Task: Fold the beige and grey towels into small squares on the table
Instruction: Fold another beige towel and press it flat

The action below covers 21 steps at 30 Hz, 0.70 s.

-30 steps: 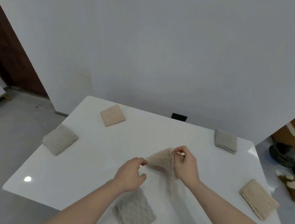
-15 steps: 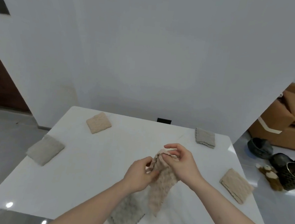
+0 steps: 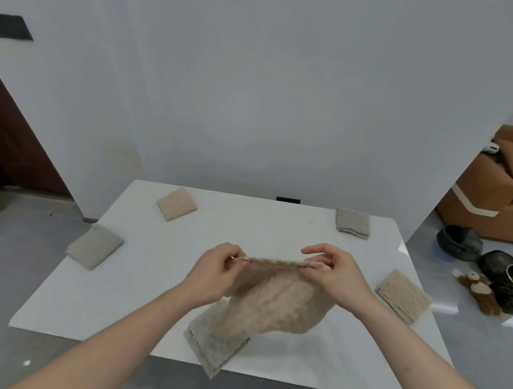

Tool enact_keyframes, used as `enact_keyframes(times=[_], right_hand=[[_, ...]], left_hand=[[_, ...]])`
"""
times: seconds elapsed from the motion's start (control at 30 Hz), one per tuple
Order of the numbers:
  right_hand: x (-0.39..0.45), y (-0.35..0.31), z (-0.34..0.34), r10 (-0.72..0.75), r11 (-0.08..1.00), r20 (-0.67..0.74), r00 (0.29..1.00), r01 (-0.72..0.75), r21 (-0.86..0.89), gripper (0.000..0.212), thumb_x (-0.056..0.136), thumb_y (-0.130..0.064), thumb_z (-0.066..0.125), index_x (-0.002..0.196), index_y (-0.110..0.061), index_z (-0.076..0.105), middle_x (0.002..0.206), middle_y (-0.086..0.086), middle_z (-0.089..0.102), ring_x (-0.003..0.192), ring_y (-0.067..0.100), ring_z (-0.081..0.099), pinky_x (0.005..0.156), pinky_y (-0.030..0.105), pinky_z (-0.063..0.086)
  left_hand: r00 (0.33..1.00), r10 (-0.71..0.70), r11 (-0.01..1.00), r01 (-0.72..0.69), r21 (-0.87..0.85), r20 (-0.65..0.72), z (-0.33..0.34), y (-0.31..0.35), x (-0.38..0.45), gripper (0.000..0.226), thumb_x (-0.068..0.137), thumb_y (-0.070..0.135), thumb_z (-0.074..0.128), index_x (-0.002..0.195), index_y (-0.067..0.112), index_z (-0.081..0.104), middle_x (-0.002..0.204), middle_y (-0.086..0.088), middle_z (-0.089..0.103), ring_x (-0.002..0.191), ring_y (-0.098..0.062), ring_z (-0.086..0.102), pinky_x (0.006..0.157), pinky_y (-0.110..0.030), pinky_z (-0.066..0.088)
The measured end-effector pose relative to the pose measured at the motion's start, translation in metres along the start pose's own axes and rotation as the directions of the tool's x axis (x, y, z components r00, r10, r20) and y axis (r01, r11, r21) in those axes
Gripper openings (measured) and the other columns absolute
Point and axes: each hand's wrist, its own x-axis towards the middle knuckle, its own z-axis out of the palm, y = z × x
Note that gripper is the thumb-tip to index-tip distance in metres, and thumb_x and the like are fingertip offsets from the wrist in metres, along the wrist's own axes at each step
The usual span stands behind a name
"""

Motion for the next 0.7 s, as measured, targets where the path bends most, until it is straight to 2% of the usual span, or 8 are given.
enact_keyframes(times=[0.07,0.23,0.33,0.5,0.6,0.7], right_hand=[[-0.01,0.0,0.001,-0.025,0.998,-0.009,1.0,0.024,-0.06,0.023,0.077,-0.026,0.085,0.095,-0.038,0.076,0.088,-0.01,0.077,0.089,0.007,0.071,0.086,0.028,0.054],[-0.036,-0.005,0.004,-0.052,0.984,0.012,0.999,0.053,-0.168,0.001,0.085,-0.033,0.078,0.086,-0.033,0.078,0.086,-0.014,0.076,0.086,0.004,0.069,0.081,0.03,0.055],[-0.048,-0.006,0.009,-0.032,0.979,0.005,0.999,0.032,-0.203,0.004,0.088,-0.035,0.075,0.085,-0.033,0.078,0.087,-0.016,0.076,0.088,0.003,0.068,0.081,0.029,0.054],[-0.064,-0.006,0.028,0.051,0.974,-0.018,0.999,-0.054,-0.221,0.014,0.095,-0.032,0.066,0.089,-0.035,0.079,0.092,-0.02,0.076,0.092,-0.001,0.068,0.081,0.027,0.052],[-0.071,0.0,0.04,0.083,0.978,-0.081,0.993,-0.096,-0.183,0.015,0.096,-0.032,0.065,0.092,-0.033,0.079,0.095,-0.02,0.076,0.095,-0.002,0.067,0.085,0.027,0.051],[-0.079,0.007,0.045,0.089,0.984,-0.184,0.979,-0.115,-0.135,0.012,0.095,-0.031,0.069,0.089,-0.031,0.079,0.092,-0.019,0.076,0.092,-0.002,0.067,0.083,0.025,0.05]], left_hand=[[0.999,-0.012,1.0,0.013,-0.015,0.031,-0.01,0.002,-0.01,0.022,0.1,0.037,0.058,0.08,0.03,0.062,0.078,0.009,0.065,0.076,-0.009,0.059,0.075,-0.034,0.049],[0.988,0.028,0.999,-0.031,0.017,0.15,-0.023,0.002,-0.023,0.021,0.098,0.044,0.06,0.083,0.028,0.064,0.078,0.012,0.067,0.072,-0.009,0.059,0.072,-0.034,0.05],[0.976,0.048,0.999,-0.048,-0.005,0.214,-0.03,-0.005,-0.022,0.018,0.097,0.044,0.063,0.085,0.031,0.066,0.077,0.015,0.067,0.069,-0.005,0.058,0.067,-0.026,0.048],[0.914,0.099,0.995,-0.086,-0.05,0.393,-0.04,-0.025,-0.019,0.011,0.099,0.034,0.061,0.091,0.031,0.067,0.078,0.016,0.066,0.065,-0.004,0.053,0.067,-0.024,0.045],[0.89,0.124,0.991,-0.086,-0.105,0.438,-0.043,-0.039,-0.014,0.014,0.099,0.035,0.062,0.089,0.028,0.068,0.074,0.016,0.064,0.064,-0.003,0.051,0.064,-0.02,0.043],[0.876,0.129,0.989,-0.08,-0.123,0.466,-0.04,-0.047,-0.009,0.025,0.096,0.043,0.065,0.081,0.023,0.068,0.065,0.017,0.057,0.061,-0.002,0.049,0.06,-0.018,0.041]])
